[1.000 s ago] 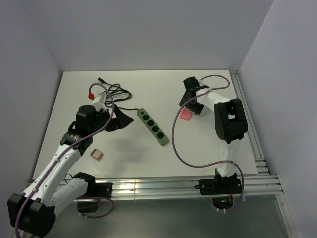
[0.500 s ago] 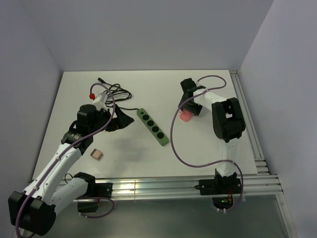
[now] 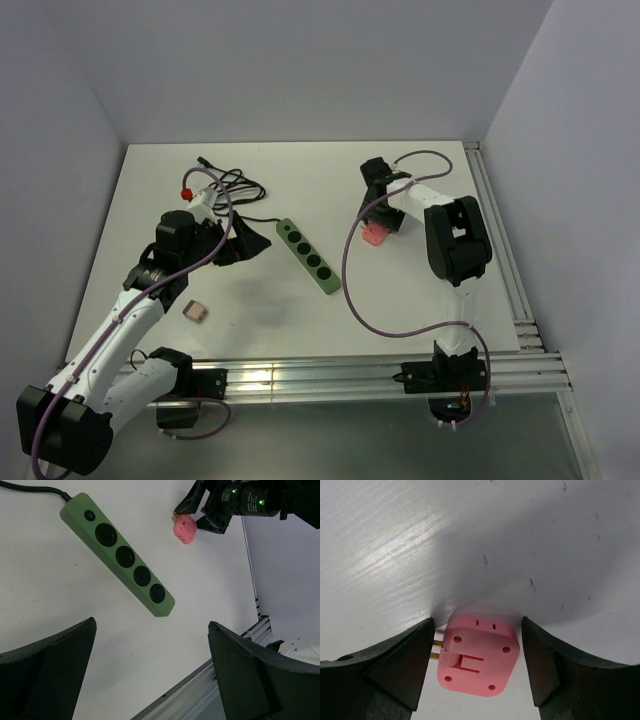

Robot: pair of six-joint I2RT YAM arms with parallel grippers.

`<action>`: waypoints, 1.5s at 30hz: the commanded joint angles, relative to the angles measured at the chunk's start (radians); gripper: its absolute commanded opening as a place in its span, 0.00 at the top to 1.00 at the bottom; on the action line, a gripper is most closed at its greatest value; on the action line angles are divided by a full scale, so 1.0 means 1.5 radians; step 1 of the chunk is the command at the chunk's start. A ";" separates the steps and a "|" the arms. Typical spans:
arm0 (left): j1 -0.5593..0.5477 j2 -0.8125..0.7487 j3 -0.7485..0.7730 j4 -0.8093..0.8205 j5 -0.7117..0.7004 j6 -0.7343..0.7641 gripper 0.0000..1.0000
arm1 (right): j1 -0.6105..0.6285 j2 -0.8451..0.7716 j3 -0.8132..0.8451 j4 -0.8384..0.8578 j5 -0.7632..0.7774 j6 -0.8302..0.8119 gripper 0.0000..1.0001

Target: Insert the plug

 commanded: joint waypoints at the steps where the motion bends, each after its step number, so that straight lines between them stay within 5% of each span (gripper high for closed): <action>1: -0.002 -0.001 0.024 0.023 0.018 0.015 0.00 | 0.009 -0.021 -0.023 0.007 -0.032 0.000 0.23; 9: -0.002 -0.001 0.015 0.040 0.037 0.006 0.01 | 0.008 -0.104 -0.115 0.069 -0.157 0.036 0.24; 16: -0.002 -0.008 0.013 0.026 0.031 0.017 0.00 | 0.009 -0.184 -0.163 0.103 -0.165 0.036 0.25; 25: -0.002 -0.021 0.023 0.013 0.032 0.031 0.00 | 0.044 -0.180 -0.077 0.055 -0.188 -0.252 0.10; 32: -0.002 -0.017 0.020 0.015 0.046 0.036 0.00 | 0.069 -0.150 -0.024 -0.010 -0.125 -0.357 0.09; 45: -0.002 -0.015 0.010 0.029 0.061 0.025 0.00 | 0.064 -0.076 0.007 -0.063 -0.027 -0.076 0.16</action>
